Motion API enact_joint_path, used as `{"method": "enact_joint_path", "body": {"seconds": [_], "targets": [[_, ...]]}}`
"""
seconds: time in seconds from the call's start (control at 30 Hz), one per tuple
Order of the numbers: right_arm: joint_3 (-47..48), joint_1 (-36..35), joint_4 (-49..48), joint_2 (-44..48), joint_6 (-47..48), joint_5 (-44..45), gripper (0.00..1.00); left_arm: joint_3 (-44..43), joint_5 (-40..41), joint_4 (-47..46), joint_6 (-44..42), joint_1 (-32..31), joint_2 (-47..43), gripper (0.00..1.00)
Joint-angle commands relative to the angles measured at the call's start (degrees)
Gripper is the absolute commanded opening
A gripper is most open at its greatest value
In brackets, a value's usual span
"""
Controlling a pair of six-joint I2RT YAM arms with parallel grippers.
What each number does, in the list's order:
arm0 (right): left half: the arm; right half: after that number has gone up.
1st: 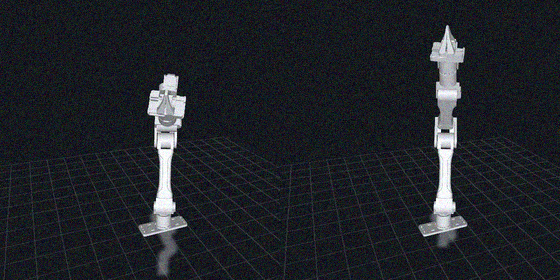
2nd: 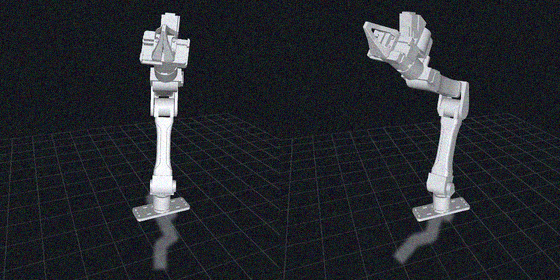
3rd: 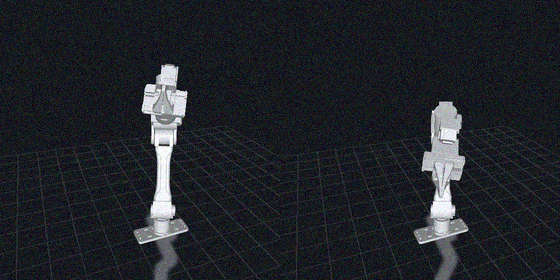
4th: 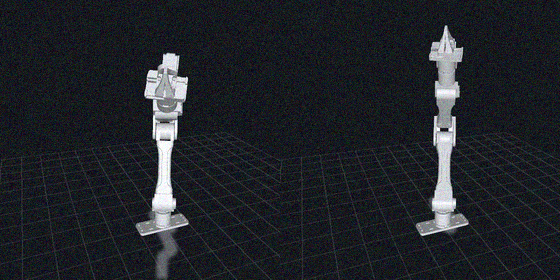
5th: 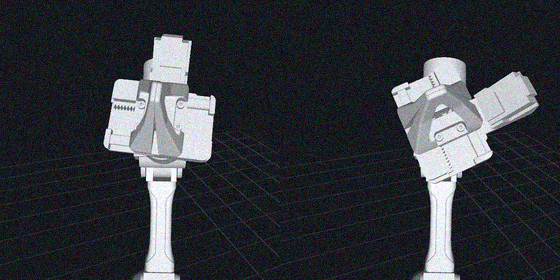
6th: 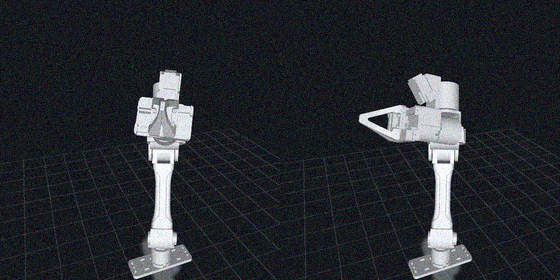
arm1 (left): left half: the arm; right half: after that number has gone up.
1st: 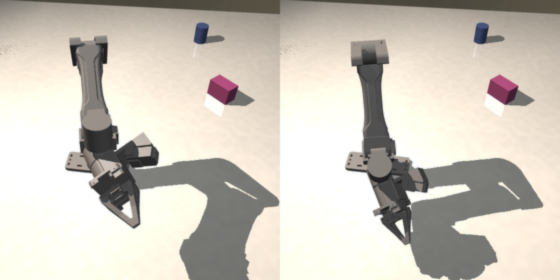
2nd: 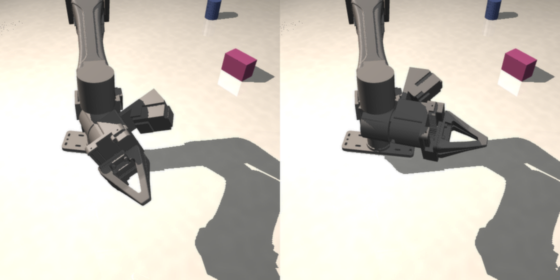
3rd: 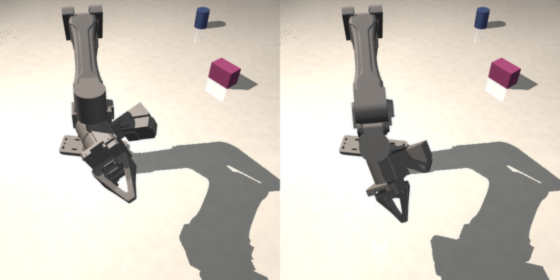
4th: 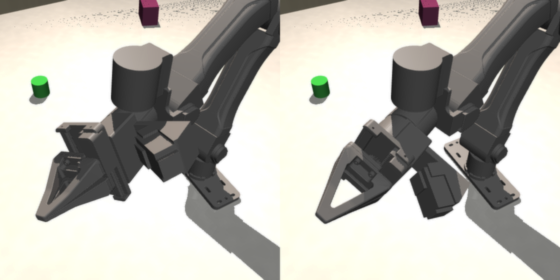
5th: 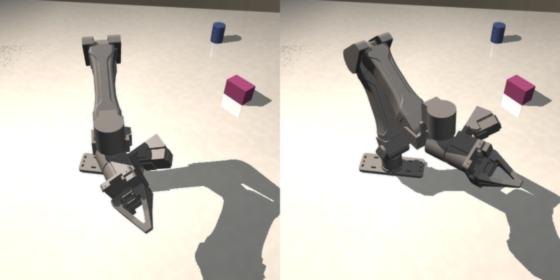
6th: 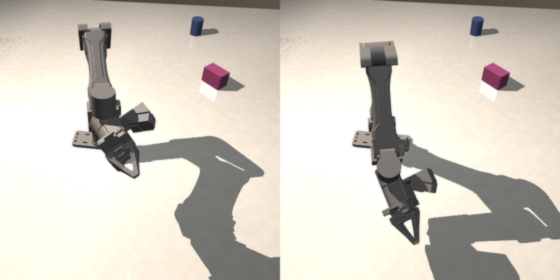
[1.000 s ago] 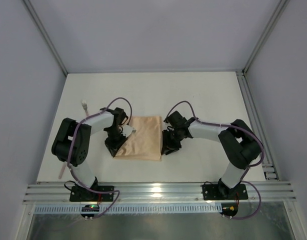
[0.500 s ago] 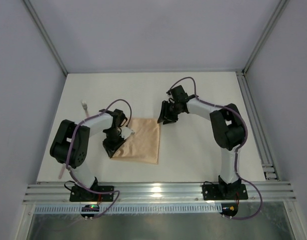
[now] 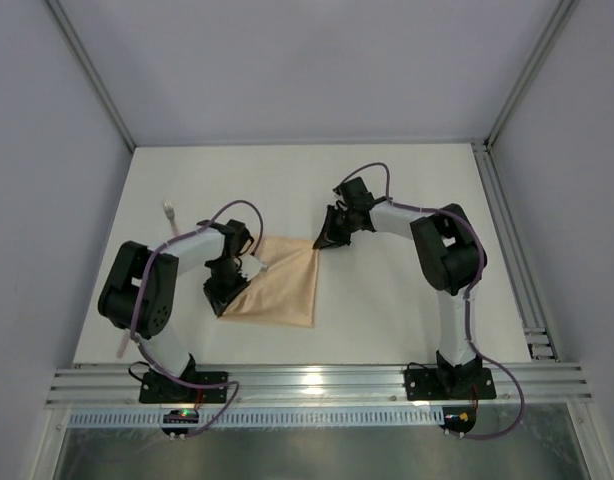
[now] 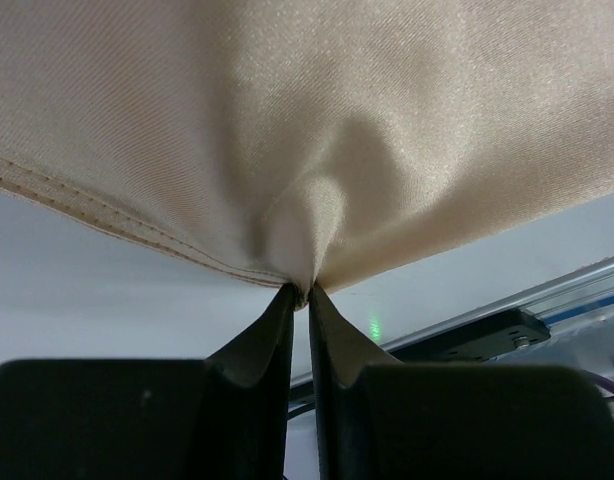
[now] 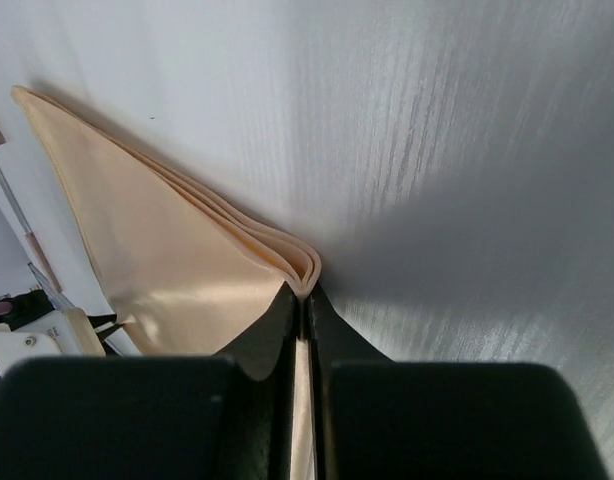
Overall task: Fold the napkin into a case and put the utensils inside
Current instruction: Move the square-folded napkin to the center of the board.
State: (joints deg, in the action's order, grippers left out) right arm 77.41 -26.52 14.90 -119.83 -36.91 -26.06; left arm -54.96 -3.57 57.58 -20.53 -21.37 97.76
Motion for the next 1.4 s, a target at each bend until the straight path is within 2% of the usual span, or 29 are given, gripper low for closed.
{"method": "enact_joint_path", "body": {"seconds": [0.0, 0.03, 0.13, 0.17, 0.27, 0.4, 0.57, 0.6, 0.7, 0.8, 0.83, 0.93, 1.03, 1.1, 1.13, 1.17, 1.23, 1.27, 1.37], "targets": [[-2.9, -0.2, -2.2, 2.8, -1.0, 3.0, 0.03, -0.4, -0.8, -3.7, -2.8, 0.1, -1.5, 0.13], [-4.6, 0.0, -2.2, 4.6, -1.1, 3.5, 0.03, -1.3, -2.3, -3.2, -2.9, 0.1, -2.0, 0.14], [-10.1, 0.9, -2.9, 8.3, -2.3, 6.3, 0.03, -7.1, -9.2, 0.0, -3.3, 1.7, -3.6, 0.25], [-11.9, 1.1, -3.6, 11.3, -3.3, 7.2, 0.03, -8.8, -10.9, 1.1, -3.5, 2.3, -3.9, 0.32], [-19.3, 2.6, -4.8, 18.1, -5.4, 10.3, 0.03, -15.6, -16.9, 5.5, -4.2, 4.9, -4.0, 0.42], [-30.1, 4.2, -5.8, 25.9, -9.4, 15.1, 0.03, -19.8, -15.6, 6.2, -2.8, 5.6, -2.2, 0.44], [-36.2, 5.0, -6.6, 31.4, -12.8, 18.2, 0.04, -19.9, -14.5, 4.7, 2.2, 5.6, 2.5, 0.45], [-36.0, 5.0, -6.4, 31.7, -11.9, 17.4, 0.2, -19.7, -14.5, 4.4, 2.7, 5.5, 3.0, 0.45], [-34.7, 4.9, -1.4, 32.6, -9.3, 17.7, 0.48, -18.7, -14.8, 4.0, 3.9, 5.5, 3.6, 0.47], [-33.9, 5.0, 4.3, 38.6, -5.5, 22.7, 0.52, -17.2, -14.8, 3.9, 4.4, 5.3, 2.5, 0.47], [-33.5, 4.6, 6.5, 42.5, -3.1, 23.8, 0.52, -16.3, -15.0, 3.8, 4.5, 5.1, 2.3, 0.47], [-30.7, 1.9, 9.2, 46.8, 0.8, 29.7, 0.52, -14.6, -15.1, 3.4, 5.1, 4.1, 1.6, 0.46], [-28.3, -6.4, 10.2, 46.8, 6.9, 30.6, 0.5, -12.4, -15.3, 1.7, 6.2, 2.9, 2.5, 0.43], [-29.1, -12.1, 6.6, 45.0, 10.2, 27.2, 0.41, -11.9, -15.7, 0.7, 7.1, 2.3, 3.3, 0.4], [-29.8, -13.2, 4.5, 44.5, 10.4, 19.3, 0.38, -12.2, -16.0, 0.6, 7.6, 1.9, 3.7, 0.39], [-30.9, -14.4, -0.9, 43.0, 10.5, 15.1, 0.31, -12.5, -16.4, 0.5, 7.7, 1.8, 4.0, 0.36], [-33.6, -15.7, -8.6, 41.4, 9.0, 6.6, 0.23, -12.6, -15.8, 0.4, 7.8, 1.8, 4.0, 0.33], [-34.1, -16.6, -10.3, 40.6, 8.6, 5.4, 0.14, -12.4, -15.1, 0.3, 7.9, 1.8, 4.0, 0.29], [-34.0, -20.6, -13.1, 37.4, 9.5, 4.0, 0.04, -10.7, -14.8, -0.5, 7.6, 1.8, 3.9, 0.19]]}}
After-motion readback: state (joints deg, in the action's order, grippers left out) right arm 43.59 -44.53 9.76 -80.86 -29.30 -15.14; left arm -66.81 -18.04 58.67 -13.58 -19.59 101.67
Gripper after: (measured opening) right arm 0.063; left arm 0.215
